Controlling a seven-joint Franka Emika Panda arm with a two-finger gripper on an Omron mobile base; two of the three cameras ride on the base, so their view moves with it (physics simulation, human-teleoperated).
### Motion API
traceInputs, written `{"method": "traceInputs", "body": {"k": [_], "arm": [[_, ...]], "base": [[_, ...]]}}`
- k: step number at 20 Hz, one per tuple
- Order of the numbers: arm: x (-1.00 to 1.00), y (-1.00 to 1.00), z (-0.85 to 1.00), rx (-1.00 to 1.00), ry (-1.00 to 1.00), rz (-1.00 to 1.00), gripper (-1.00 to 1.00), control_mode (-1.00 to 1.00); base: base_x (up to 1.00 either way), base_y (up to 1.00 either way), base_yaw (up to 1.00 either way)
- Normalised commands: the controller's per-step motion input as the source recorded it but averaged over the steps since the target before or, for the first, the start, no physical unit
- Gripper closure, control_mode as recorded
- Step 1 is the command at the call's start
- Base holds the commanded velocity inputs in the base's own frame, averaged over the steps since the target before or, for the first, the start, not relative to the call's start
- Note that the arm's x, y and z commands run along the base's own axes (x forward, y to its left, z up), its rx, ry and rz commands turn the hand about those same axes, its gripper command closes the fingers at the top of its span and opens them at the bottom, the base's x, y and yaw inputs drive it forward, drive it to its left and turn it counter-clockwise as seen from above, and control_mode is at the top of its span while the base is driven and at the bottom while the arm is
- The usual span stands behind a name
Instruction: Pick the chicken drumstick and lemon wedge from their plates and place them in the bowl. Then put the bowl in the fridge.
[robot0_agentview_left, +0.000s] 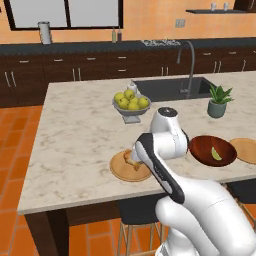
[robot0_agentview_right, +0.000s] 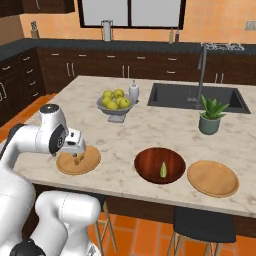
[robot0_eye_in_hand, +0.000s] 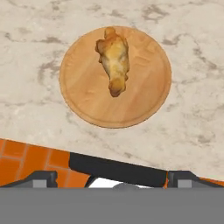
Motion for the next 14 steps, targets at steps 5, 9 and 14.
{"method": "traceInputs", "body": {"k": [5,9,14], "arm": [[0.57,0.05,-0.43,-0.01,0.05,0.06,-1.0,-1.0],[0.56,0.04,-0.52,0.0,0.05,0.05,-1.0,-1.0],[0.59,0.1,-0.4,0.0,0.08,0.01,-1.0,-1.0]], "base": [[0.0,0.0,0.0],[0.0,0.0,0.0],[0.0,0.0,0.0]]}}
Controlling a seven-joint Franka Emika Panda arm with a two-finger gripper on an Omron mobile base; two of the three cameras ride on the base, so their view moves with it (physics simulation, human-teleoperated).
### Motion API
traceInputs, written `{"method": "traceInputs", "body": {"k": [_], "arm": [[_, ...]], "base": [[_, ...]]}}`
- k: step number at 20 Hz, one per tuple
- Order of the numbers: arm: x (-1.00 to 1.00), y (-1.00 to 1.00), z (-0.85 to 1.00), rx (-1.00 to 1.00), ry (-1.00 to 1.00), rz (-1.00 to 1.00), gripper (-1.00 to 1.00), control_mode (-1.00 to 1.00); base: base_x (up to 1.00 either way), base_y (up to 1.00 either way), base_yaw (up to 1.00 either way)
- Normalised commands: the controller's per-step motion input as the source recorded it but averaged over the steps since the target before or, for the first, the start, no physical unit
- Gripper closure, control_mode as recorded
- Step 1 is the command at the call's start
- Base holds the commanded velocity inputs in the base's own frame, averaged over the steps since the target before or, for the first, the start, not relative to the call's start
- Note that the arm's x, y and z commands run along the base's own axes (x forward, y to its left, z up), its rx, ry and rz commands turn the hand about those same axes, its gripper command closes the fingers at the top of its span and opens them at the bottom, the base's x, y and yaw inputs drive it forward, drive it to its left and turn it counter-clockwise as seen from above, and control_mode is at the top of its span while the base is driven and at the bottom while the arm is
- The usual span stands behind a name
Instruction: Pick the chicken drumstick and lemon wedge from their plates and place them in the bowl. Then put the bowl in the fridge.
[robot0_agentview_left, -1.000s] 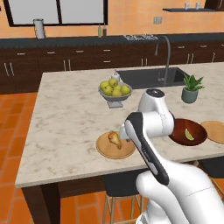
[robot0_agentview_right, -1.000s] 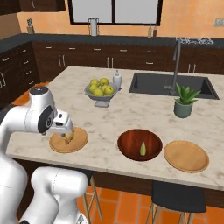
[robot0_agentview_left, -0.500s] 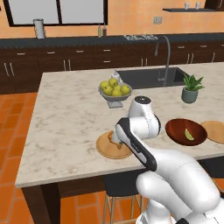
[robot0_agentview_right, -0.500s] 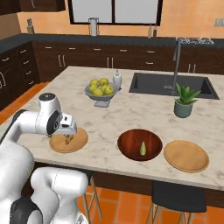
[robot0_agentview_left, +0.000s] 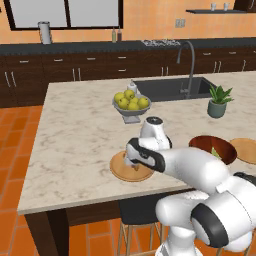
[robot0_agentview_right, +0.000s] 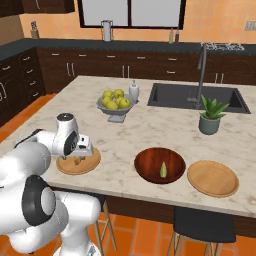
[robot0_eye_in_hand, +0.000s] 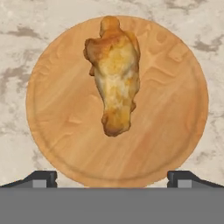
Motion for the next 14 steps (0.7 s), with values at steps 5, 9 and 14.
{"method": "traceInputs", "body": {"k": [5,9,14], "arm": [[0.55,0.15,-0.32,-0.01,0.12,0.0,-1.0,-1.0],[0.49,0.09,-0.24,0.0,0.18,0.0,-1.0,-1.0],[0.24,0.01,-0.39,0.0,0.11,0.0,-1.0,-1.0]], "base": [[0.0,0.0,0.0],[0.0,0.0,0.0],[0.0,0.0,0.0]]}}
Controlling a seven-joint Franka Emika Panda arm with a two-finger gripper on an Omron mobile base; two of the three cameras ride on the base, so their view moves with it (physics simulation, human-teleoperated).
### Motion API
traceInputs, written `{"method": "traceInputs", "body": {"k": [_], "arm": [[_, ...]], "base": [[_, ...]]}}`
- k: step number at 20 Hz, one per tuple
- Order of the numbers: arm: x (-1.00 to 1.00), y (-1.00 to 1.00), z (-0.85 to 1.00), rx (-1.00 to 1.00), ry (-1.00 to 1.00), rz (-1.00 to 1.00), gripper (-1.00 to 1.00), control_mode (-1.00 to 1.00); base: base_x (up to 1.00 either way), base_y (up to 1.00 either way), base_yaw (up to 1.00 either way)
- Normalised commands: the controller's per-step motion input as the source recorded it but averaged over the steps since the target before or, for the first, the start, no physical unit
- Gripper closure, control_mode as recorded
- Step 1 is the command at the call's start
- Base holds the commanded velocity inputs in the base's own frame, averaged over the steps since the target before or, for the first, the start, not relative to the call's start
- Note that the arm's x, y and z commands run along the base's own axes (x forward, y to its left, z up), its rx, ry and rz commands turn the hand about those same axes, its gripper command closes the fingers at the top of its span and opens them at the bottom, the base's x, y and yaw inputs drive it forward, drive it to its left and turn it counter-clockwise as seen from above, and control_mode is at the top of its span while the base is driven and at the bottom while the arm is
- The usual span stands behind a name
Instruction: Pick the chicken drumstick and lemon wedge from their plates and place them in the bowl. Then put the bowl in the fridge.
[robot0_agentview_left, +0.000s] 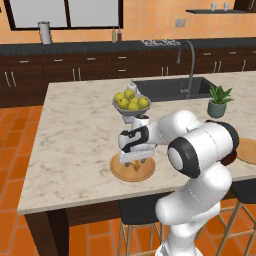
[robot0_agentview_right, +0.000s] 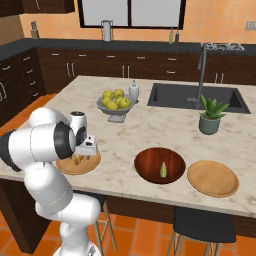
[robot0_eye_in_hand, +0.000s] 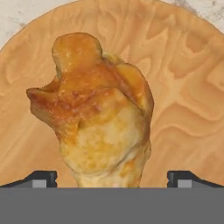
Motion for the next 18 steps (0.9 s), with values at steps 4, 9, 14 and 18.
{"method": "traceInputs", "body": {"k": [4,9,14,18], "arm": [[0.02,0.15,-0.57,-0.02,0.03,0.0,1.0,-1.0],[-0.03,0.21,-0.38,-0.02,0.0,0.0,1.0,-1.0],[-0.61,-0.03,-0.05,0.0,-0.08,0.0,1.0,-1.0],[-0.77,-0.16,0.19,0.0,-0.2,0.0,1.0,-1.0]], "base": [[0.0,0.0,0.0],[0.0,0.0,0.0],[0.0,0.0,0.0],[0.0,0.0,0.0]]}}
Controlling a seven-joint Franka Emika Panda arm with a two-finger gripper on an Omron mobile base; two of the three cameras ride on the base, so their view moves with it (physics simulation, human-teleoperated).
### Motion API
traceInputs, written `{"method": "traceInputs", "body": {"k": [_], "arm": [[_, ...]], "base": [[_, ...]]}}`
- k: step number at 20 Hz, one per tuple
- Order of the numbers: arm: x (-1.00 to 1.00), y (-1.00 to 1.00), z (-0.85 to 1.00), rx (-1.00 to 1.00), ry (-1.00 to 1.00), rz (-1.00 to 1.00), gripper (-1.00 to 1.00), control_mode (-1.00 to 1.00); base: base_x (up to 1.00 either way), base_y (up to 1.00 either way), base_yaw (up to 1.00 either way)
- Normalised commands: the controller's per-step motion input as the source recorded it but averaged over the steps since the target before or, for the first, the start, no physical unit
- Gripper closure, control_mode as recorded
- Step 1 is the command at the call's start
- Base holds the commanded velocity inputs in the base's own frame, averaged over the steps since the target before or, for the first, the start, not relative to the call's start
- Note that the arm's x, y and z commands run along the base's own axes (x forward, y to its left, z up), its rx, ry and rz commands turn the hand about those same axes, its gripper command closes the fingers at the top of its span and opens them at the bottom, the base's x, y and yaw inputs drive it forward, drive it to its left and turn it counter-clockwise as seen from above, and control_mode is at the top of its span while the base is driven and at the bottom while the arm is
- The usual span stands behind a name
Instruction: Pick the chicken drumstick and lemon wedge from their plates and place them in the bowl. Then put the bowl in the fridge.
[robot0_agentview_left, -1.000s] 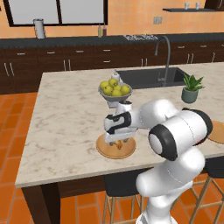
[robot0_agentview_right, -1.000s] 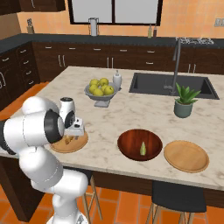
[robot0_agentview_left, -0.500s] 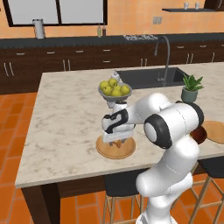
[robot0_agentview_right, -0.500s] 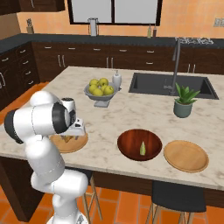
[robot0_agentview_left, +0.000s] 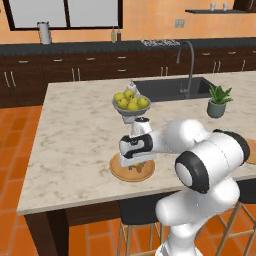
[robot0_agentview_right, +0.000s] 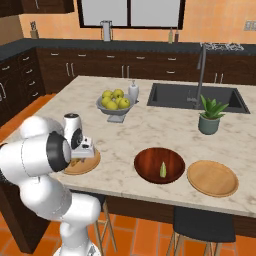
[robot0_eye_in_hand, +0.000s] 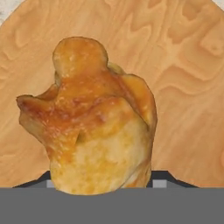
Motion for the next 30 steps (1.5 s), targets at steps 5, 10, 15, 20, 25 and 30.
{"method": "traceInputs", "body": {"k": [5,10,15,20,25,30], "arm": [[-0.53,-0.49,0.78,0.01,-0.19,0.0,1.0,-1.0],[-0.22,-0.8,0.85,0.01,-0.03,0.0,1.0,-1.0],[-0.14,-1.0,0.58,0.0,-0.01,-0.01,1.0,-1.0],[0.04,-1.0,0.36,0.0,0.0,-0.09,1.0,-1.0],[0.39,-1.0,0.0,0.03,0.0,-0.01,1.0,-1.0],[0.46,-0.93,0.21,0.04,0.13,0.0,1.0,-1.0]], "base": [[0.0,0.0,0.0],[0.0,0.0,0.0],[0.0,0.0,0.0],[0.0,0.0,0.0],[0.0,0.0,0.0],[0.0,0.0,0.0]]}}
